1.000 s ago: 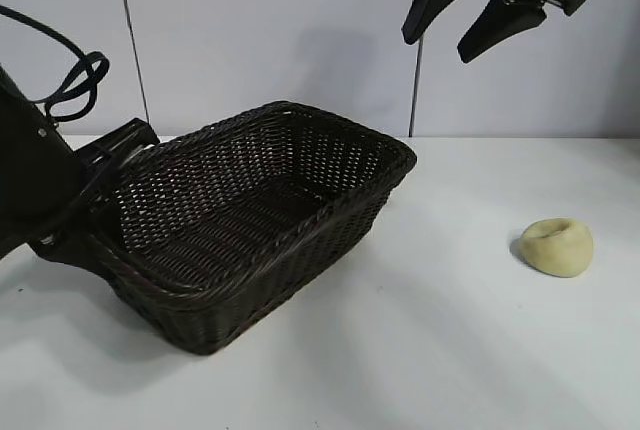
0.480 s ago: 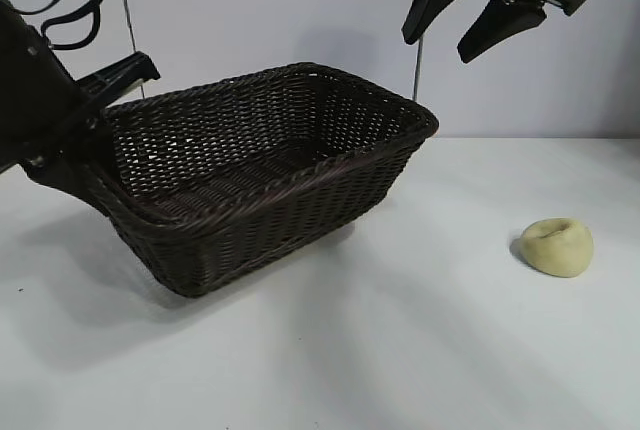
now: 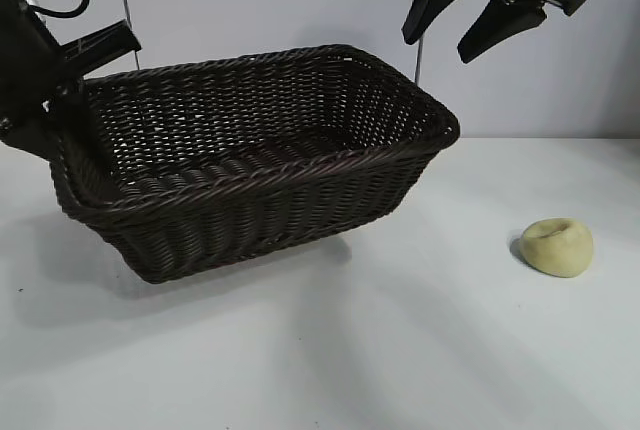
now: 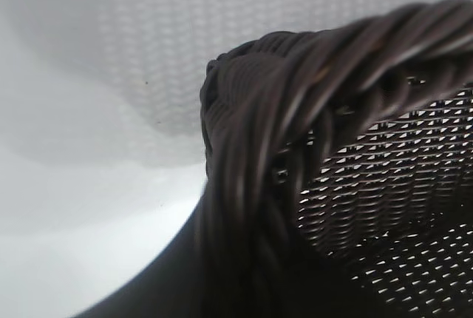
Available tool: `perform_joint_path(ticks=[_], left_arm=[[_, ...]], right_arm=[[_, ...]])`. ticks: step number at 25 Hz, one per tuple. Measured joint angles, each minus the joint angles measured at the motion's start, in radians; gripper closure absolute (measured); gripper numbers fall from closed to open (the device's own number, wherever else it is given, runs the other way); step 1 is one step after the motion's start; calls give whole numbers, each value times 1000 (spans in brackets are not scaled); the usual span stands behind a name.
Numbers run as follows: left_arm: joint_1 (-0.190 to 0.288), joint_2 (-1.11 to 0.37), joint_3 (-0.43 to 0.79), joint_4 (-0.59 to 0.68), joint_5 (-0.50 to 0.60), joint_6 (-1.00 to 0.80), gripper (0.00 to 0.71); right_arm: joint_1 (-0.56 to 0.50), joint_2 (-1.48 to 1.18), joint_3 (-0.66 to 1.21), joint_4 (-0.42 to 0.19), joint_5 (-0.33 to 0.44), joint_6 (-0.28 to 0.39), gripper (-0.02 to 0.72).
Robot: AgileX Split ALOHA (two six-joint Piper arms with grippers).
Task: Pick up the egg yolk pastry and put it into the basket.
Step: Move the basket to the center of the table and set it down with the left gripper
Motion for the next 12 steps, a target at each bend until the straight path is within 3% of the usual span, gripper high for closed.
perform_joint_path(ticks=[6,12], left_arm=[[0,154,-163,3,138,136,609],[0,257,-319,3,189,222,609]], right_arm=[[0,0,0,0,0,0,249],[0,0,0,0,0,0,249]])
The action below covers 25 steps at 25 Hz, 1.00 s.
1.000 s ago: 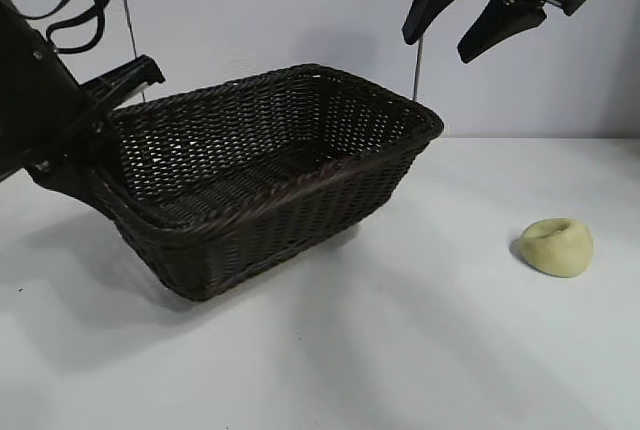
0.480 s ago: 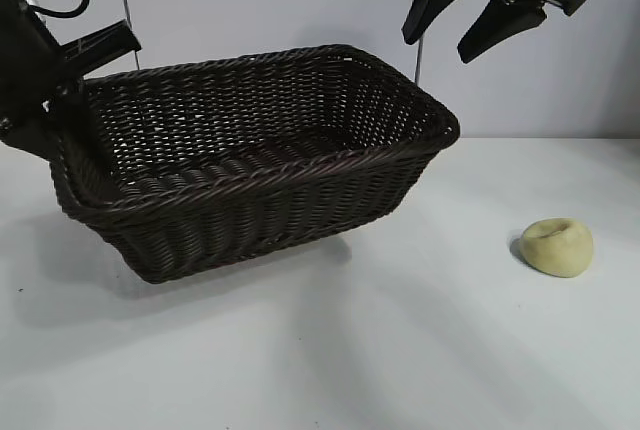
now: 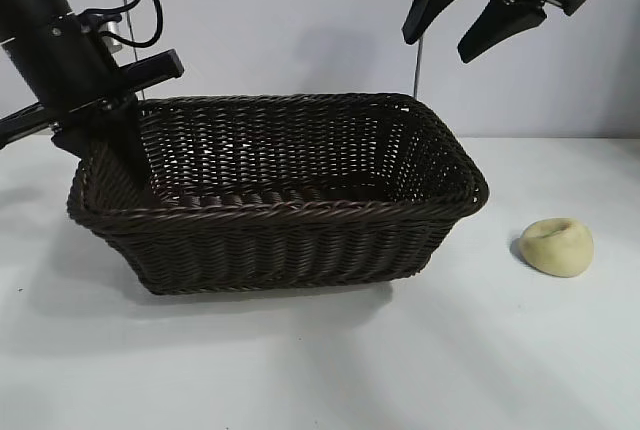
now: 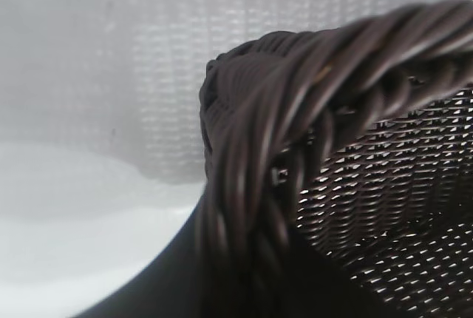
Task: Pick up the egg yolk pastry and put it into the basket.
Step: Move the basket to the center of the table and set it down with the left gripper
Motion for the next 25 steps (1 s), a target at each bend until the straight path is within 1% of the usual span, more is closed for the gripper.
perform_joint_path(ticks=[4,7,11,19,25], left_arm=[[-6,59,-84,1,39,37,609],[-19,87,-111,2,51,70,609],[-32,118,-117,3,51,114,609],[-34,154,-117,7,8,127,609],[-34,173,-118,-19,-1,130,609]], right_arm=[[0,0,0,0,0,0,249],[0,0,0,0,0,0,249],[0,0,0,0,0,0,249],[0,0,0,0,0,0,249],[0,0,0,0,0,0,249]])
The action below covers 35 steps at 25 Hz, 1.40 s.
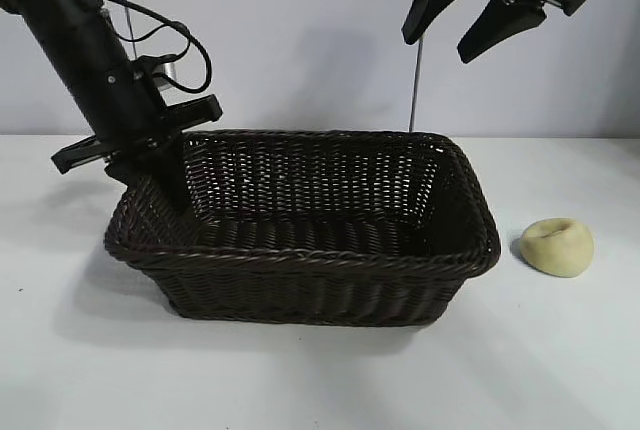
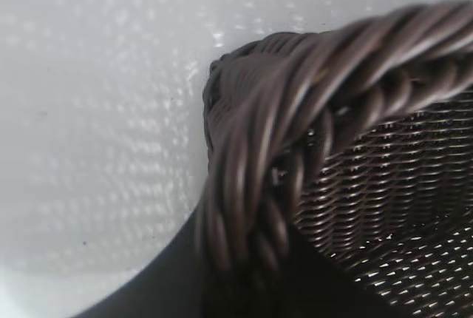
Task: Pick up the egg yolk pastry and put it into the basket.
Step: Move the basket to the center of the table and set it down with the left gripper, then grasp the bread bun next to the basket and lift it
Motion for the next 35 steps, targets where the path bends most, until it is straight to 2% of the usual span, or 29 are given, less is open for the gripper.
perform_joint_path(ticks=[3,4,6,8,9,11,14,23,30,35], left_arm=[[0,0,0,-5,-1,0,581],[0,0,-2,-12,-1,0,539],[0,0,-3,-21,-1,0,412],[0,-2,-3,-23,-1,0,258],[0,-7,-3,-23,-1,0,207],[0,-30,-3,-15,-1,0,160],[0,-82,-3,13,3,0,135],[13,-292,-3,48,66,-15,126],[13,-430,3,14,79,-35,126],[13,-472,93,-44,81,-35,126]], right_arm=[[0,0,0,0,0,0,249],[0,0,0,0,0,0,249],[0,0,0,0,0,0,249],[0,0,0,0,0,0,249],[0,0,0,0,0,0,249],[0,0,0,0,0,0,249],[0,0,0,0,-1,0,249],[0,0,0,0,-2,0,249],[0,0,0,0,-2,0,249],[0,0,0,0,-2,-1,249]])
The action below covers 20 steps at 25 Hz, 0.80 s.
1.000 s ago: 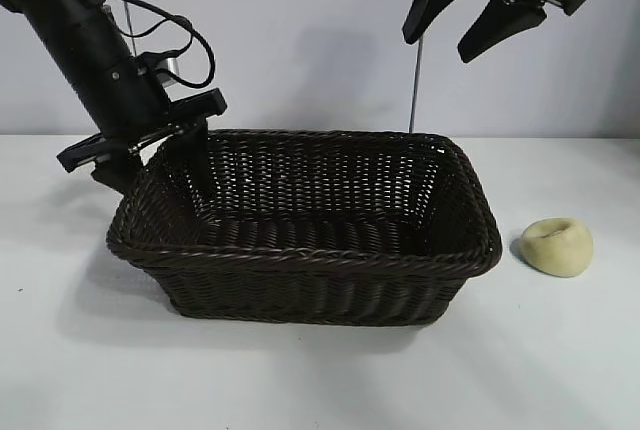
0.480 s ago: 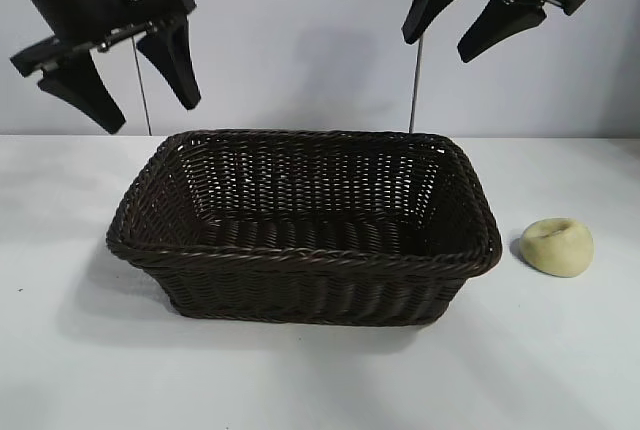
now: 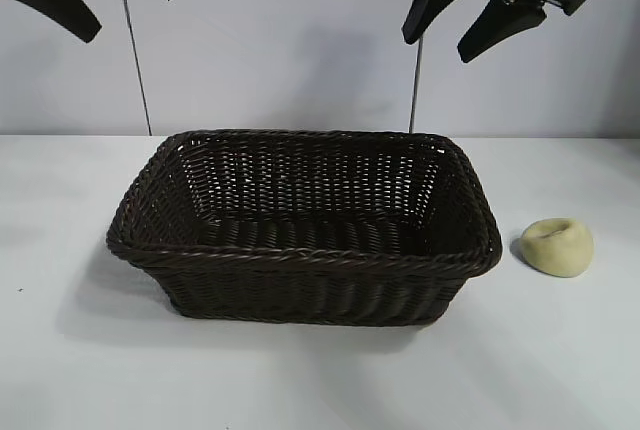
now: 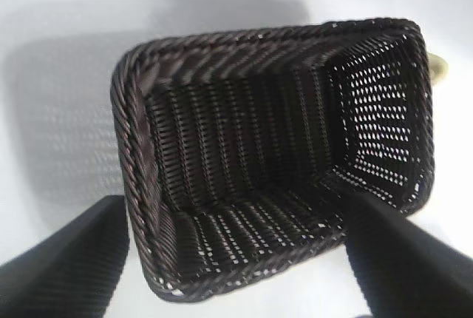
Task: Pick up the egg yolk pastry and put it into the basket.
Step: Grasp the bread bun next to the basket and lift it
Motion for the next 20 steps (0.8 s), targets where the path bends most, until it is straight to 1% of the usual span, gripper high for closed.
perform_joint_path(ticks=[2,5,9,11,15,20], left_arm=[[-4,-16,46,-34,-27,0,126],[-19,-36,112,-75,-100,0,126],[-44,-37,189,-119,-175,0,126],[-48,-37,222,-137,-201,3,125],[-48,-37,258,-154,-238,4,125],[-48,-37,258,-160,-263,4,125]], right_arm=[[0,0,0,0,0,0,249],[0,0,0,0,0,0,249],[0,0,0,0,0,0,249],[0,0,0,0,-1,0,249],[0,0,0,1,-1,0,249],[0,0,0,1,-1,0,249]])
